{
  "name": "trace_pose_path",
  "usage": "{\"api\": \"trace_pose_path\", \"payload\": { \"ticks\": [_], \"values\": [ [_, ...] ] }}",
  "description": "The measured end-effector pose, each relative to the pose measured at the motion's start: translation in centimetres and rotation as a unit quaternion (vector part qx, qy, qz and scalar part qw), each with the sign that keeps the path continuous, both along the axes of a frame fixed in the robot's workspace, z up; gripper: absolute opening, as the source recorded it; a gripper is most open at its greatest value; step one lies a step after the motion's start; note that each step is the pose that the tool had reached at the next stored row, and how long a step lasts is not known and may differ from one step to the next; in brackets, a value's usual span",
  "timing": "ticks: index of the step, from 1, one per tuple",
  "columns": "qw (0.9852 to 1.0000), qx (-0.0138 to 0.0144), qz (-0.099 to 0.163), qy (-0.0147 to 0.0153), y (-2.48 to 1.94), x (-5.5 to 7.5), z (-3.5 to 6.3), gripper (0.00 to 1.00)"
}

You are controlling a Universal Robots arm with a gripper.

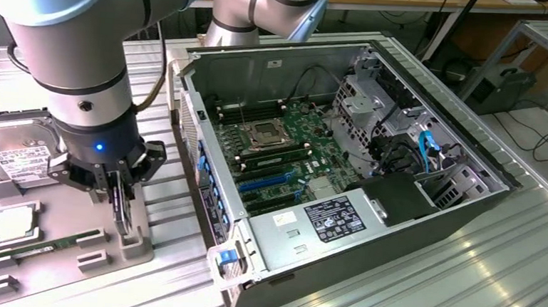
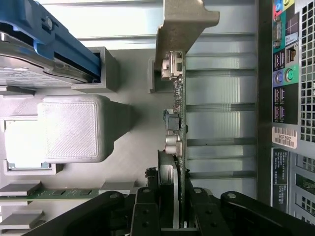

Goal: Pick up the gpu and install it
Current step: 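Pick up the gpu and move the gpu toward the slot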

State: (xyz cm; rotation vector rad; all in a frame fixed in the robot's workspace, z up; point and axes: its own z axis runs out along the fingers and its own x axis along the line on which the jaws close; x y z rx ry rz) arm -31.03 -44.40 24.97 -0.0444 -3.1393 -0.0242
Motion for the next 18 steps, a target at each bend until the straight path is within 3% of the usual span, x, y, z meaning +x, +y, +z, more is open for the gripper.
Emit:
{"api": "trace_pose_path", "payload": {
  "ticks": [18],
  "values": [
    [1.0000,0.0000,0.000,0.0000,0.00,0.1,3.44,0.28]
  ]
}}
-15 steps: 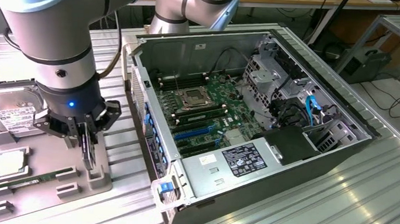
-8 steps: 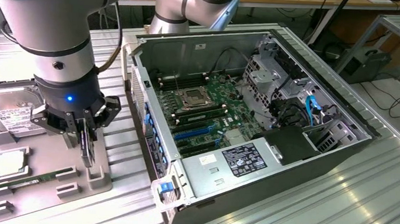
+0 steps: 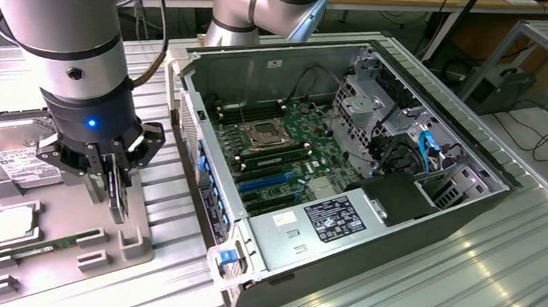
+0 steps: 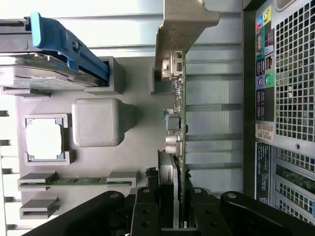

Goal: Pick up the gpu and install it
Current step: 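Pick up the gpu and move the gpu toward the slot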

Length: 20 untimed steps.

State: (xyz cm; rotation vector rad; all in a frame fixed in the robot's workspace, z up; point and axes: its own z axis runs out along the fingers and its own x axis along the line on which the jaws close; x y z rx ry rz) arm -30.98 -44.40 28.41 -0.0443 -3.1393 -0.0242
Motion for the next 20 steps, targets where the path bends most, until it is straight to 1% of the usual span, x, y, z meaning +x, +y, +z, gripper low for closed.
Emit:
{"api": "trace_pose_path", "payload": {
  "ticks": [20],
  "values": [
    [1.0000,0.0000,0.000,0.0000,0.00,0.1,3.62,0.28]
  ]
}}
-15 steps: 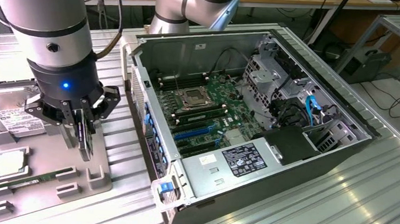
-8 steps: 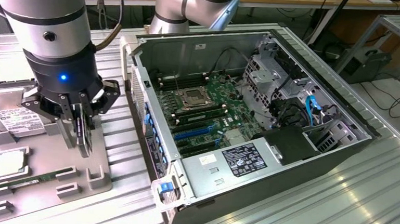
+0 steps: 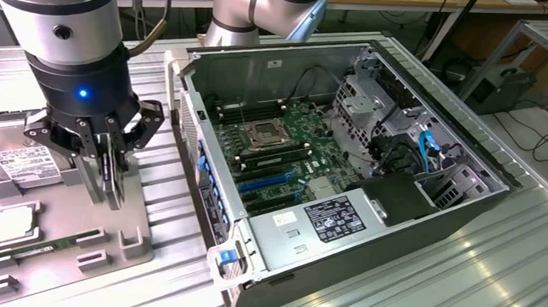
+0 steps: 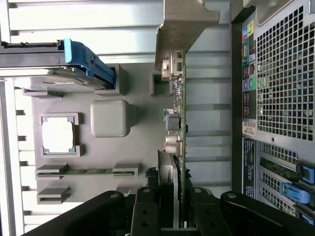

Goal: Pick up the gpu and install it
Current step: 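Pick up the gpu and move the gpu toward the slot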

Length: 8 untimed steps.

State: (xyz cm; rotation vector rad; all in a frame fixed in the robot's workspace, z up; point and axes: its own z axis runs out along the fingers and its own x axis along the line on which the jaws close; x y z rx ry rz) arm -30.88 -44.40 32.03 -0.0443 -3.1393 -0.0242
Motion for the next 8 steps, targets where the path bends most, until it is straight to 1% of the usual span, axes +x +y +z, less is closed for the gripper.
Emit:
{"api": "trace_pose_path", "payload": {
  "ticks": [8],
  "values": [
    [1.0000,0.0000,0.000,0.0000,0.00,0.0,1.55,0.28]
  ]
}}
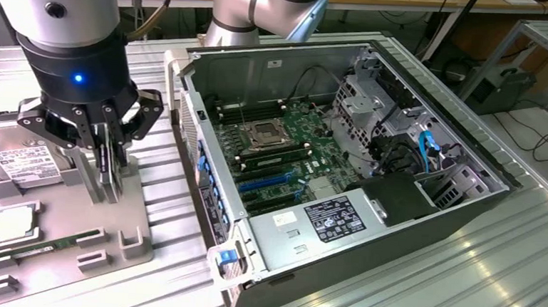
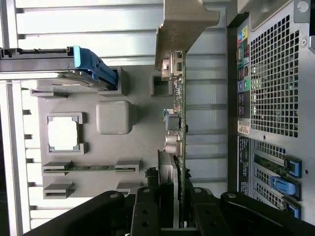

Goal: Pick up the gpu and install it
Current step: 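Pick up the gpu and move the gpu toward the slot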

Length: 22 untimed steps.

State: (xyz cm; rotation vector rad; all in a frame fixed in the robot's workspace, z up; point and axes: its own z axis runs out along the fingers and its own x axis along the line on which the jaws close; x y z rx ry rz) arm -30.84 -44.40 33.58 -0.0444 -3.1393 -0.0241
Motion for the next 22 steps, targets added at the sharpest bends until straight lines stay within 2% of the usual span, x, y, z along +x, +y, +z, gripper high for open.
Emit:
{"api": "trace_pose_path", "payload": {
  "ticks": [9,18,22],
  "values": [
    [1.0000,0.0000,0.000,0.0000,0.00,0.0,1.79,0.28],
    [1.0000,0.0000,0.003,0.0000,0.00,0.0,2.84,0.28],
    [1.0000,0.0000,0.003,0.0000,0.00,0.0,3.65,0.28]
  ]
}}
